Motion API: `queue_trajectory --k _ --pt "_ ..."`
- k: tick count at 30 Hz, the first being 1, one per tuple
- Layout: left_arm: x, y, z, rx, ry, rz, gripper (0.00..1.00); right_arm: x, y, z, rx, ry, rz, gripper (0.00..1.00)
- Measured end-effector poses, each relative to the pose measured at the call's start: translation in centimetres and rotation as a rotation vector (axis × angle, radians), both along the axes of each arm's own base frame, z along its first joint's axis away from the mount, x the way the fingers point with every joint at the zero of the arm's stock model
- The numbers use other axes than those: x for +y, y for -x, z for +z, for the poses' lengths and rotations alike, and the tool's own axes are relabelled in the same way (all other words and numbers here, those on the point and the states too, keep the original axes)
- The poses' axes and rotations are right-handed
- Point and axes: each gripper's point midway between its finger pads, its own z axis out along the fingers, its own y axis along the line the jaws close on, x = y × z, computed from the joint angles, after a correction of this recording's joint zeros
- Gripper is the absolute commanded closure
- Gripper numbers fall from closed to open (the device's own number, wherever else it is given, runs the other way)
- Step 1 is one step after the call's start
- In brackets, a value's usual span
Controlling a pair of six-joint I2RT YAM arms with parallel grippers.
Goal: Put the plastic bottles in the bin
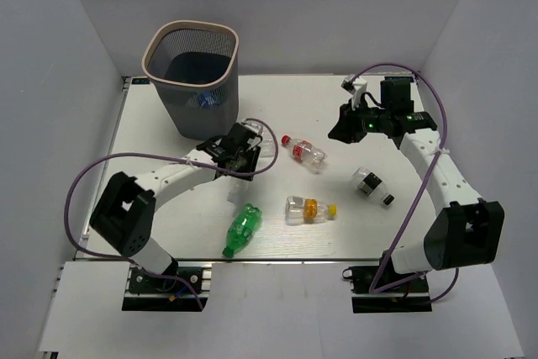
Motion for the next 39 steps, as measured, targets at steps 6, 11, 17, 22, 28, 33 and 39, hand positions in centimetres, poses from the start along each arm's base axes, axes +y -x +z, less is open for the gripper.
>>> queue_trajectory --k 6,11,17,22,28,33,39 --pt "-5.9 -2.6 11.8 -0.210 0.253 -0.137 0.79 0.0 0.0 -0.8 0.016 -0.002 0.031 0.10" --pt "-7.9 -5.7 23.7 -0.451 0.414 -0.150 0.79 0.2 -0.6 -3.7 0.086 0.014 0.054 0.10" --pt "-5.4 -11.8 35.7 -0.737 0.460 0.041 0.81 0.1 -0.7 -6.0 0.152 0.033 0.063 0.10" --pt "0.2 -17.3 39.9 -0.881 0.407 0.301 0.77 0.1 -0.8 -6.0 0.136 0.038 0.073 0.10" --pt "9.1 -21.4 37.4 -0.909 0.246 0.635 0.41 -0.1 -0.8 -6.2 0.123 0.054 0.076 0.10" --pt "14.0 -23.1 35.2 -0.881 0.142 0.773 0.00 0.1 -0.7 -6.3 0.121 0.061 0.082 0.10" --pt "14.3 -23.7 35.0 -0.862 0.124 0.725 0.00 1.3 -0.7 -7.0 0.120 0.079 0.107 0.10"
